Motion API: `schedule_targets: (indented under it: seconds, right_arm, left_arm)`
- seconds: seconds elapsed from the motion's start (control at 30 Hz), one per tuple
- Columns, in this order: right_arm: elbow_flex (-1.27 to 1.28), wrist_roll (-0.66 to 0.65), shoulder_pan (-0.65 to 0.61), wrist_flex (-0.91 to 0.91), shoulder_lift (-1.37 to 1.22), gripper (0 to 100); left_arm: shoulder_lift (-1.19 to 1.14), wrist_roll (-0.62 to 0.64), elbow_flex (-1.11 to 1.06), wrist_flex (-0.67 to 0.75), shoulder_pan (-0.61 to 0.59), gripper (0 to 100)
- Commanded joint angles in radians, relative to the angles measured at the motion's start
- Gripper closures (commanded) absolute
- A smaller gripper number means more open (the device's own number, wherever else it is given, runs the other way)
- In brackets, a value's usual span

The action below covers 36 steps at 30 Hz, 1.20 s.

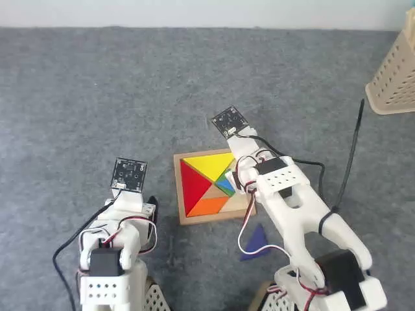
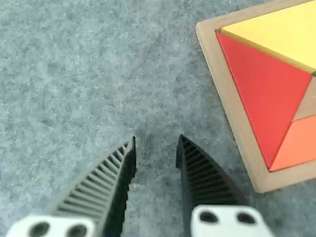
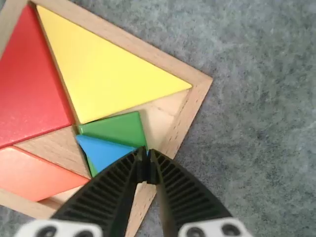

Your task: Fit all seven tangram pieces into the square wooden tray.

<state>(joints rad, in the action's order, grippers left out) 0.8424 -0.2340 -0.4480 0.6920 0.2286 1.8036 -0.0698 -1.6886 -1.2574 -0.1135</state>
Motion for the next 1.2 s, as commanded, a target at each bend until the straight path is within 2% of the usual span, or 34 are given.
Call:
schedule_targets:
  seconds: [0.0, 0.13, 0.23, 0.43, 0.77, 1.17]
  right_arm:
    - [-0.015, -0.005, -0.016, 0.005, 0.108, 99.2]
    - [0.046, -0.005, -0.03, -0.013, 0.239, 99.2]
    - [0.132, -0.017, -0.093, -0.061, 0.308, 99.2]
    - [0.155, -0.106, -0.216, -0.05, 0.288, 99.2]
    - [0.064, -0.106, -0.171, -0.053, 0.101, 99.2]
    - [0.005, -0.098, -0.101, -0.107, 0.065, 99.2]
  left_arm:
    - [0.015, 0.008, 0.004, -0.005, 0.0, 87]
    - [0.015, 0.008, 0.004, -0.005, 0.0, 87]
    - [0.015, 0.008, 0.004, -0.005, 0.0, 87]
    - [0.015, 0.008, 0.004, -0.005, 0.0, 87]
    - [0.015, 0.008, 0.004, -0.005, 0.0, 87]
    - [0.015, 0.008, 0.004, -0.005, 0.0, 87]
